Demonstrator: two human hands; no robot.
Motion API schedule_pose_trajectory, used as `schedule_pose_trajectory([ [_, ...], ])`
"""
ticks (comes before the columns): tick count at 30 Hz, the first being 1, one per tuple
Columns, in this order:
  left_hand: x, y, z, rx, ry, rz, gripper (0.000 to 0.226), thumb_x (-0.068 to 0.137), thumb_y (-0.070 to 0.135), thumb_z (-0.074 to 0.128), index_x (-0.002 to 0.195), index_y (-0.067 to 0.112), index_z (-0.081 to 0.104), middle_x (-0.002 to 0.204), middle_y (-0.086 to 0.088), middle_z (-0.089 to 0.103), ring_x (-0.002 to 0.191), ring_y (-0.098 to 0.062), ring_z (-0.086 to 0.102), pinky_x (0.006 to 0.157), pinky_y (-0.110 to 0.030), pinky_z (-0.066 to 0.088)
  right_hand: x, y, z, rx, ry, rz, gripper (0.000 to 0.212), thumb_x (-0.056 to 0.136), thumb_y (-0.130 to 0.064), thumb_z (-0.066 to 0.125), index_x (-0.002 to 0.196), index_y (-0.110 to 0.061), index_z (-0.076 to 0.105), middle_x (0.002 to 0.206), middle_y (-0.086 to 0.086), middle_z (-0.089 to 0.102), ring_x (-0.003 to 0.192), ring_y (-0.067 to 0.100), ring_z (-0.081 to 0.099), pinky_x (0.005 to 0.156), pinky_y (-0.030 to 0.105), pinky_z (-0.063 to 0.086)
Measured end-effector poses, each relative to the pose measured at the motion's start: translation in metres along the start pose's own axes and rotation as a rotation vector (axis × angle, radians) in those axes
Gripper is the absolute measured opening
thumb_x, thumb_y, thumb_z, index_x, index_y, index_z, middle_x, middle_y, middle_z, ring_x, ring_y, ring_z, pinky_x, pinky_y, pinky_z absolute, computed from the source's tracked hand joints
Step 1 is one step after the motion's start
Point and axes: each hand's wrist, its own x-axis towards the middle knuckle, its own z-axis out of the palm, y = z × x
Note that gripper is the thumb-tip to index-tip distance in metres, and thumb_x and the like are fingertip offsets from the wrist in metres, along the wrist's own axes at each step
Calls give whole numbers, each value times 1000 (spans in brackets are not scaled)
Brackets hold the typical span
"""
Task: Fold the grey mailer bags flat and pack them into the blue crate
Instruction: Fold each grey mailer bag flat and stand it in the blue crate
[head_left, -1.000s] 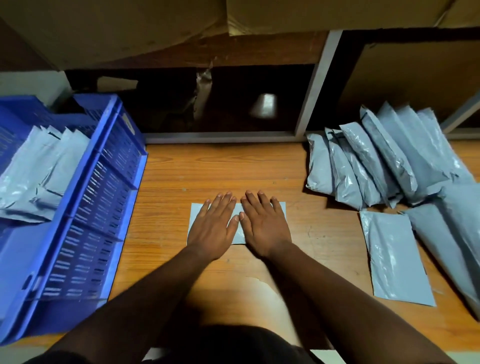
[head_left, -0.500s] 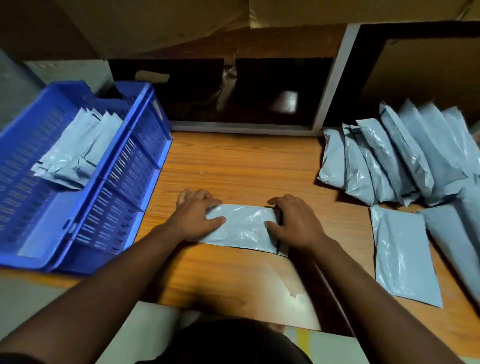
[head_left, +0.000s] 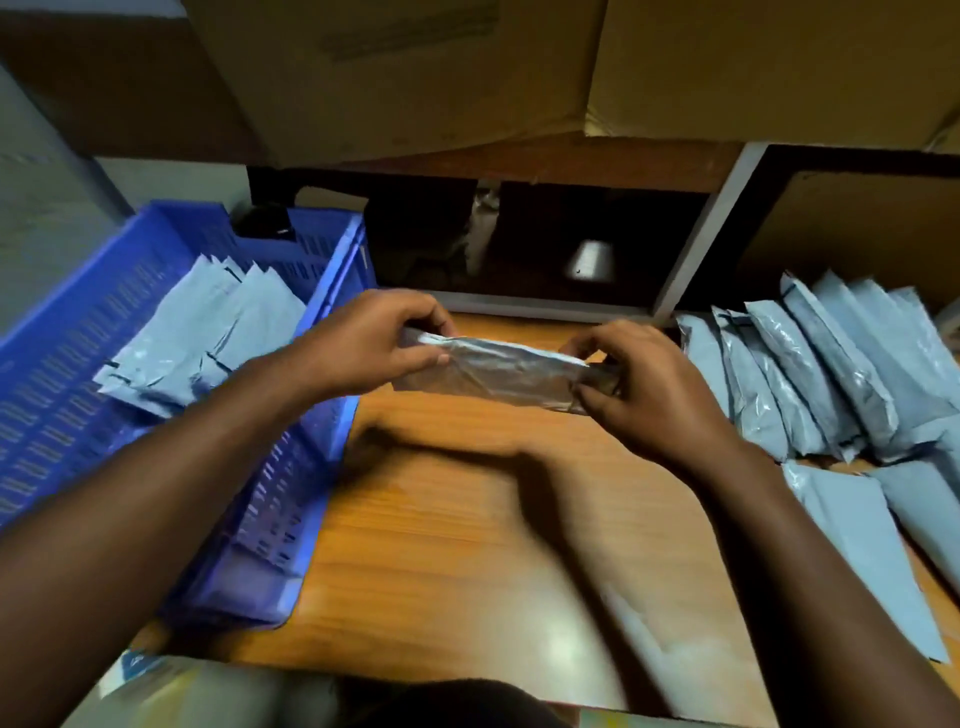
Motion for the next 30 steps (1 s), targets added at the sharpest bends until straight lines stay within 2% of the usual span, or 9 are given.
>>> schedule_pose_trajectory([
  [4,-2,-19,-84,70,146,134,20,86,13,81,105,17,74,101,9,71,98,-3,65,88,-23,50,33,-80,-3,-17,106,-60,45,84,-20,76,127,-28,64,119,-11,66,111,15,57,89,35,50],
  [9,-13,-79,-166,175,377,218,41,89,29,79,127,21,66,132,-2,61,124,-15,56,106,-37,47,83,-177,35,12,208,-101,42,81,-16,72,122,-19,67,113,-3,67,105,17,61,86,32,48],
  [12,-23,-122,-186,149,519,128,69,89,28,76,151,18,47,160,-4,39,148,-15,35,120,-20,27,115,-223,75,82,257,-46,40,79,-17,67,119,-15,67,110,0,67,100,17,62,85,31,48],
  [14,-29,-155,-186,121,541,23,78,92,27,73,158,14,34,167,-5,26,154,-16,24,116,-6,14,132,-248,107,106,230,24,39,80,-19,66,119,-14,65,110,2,66,101,19,61,84,32,47],
  [16,-36,-192,-174,81,499,-93,78,94,25,71,159,8,30,167,-9,24,155,-19,23,119,-10,12,144,-265,139,71,178,107,36,81,-17,65,116,-12,62,110,7,63,100,26,60,79,35,43],
  [18,-47,-230,-154,80,387,-223,81,96,28,69,160,5,25,168,-12,22,156,-22,19,126,-28,15,151,-277,168,-29,139,167,29,82,-13,63,111,-9,57,109,13,59,99,35,58,74,36,36],
  [21,-65,-278,-121,177,223,-361,98,93,47,68,160,0,15,169,-19,12,158,-30,8,128,-40,10,158,-290,203,-160,81,236,28,85,-7,61,111,-7,51,115,18,56,101,41,58,72,35,27],
  [26,-88,-312,-97,328,127,-557,118,84,78,57,161,1,10,170,-18,6,157,-32,4,127,-46,4,179,-293,251,-298,-141,383,40,91,-10,64,124,-7,43,129,17,48,108,36,63,75,37,43],
  [30,-88,-312,-92,255,118,-620,117,84,76,58,161,3,8,171,-15,3,158,-30,2,127,-46,6,199,-294,277,-214,-290,469,48,95,-14,62,134,-2,38,138,21,45,125,38,57,95,42,50],
])
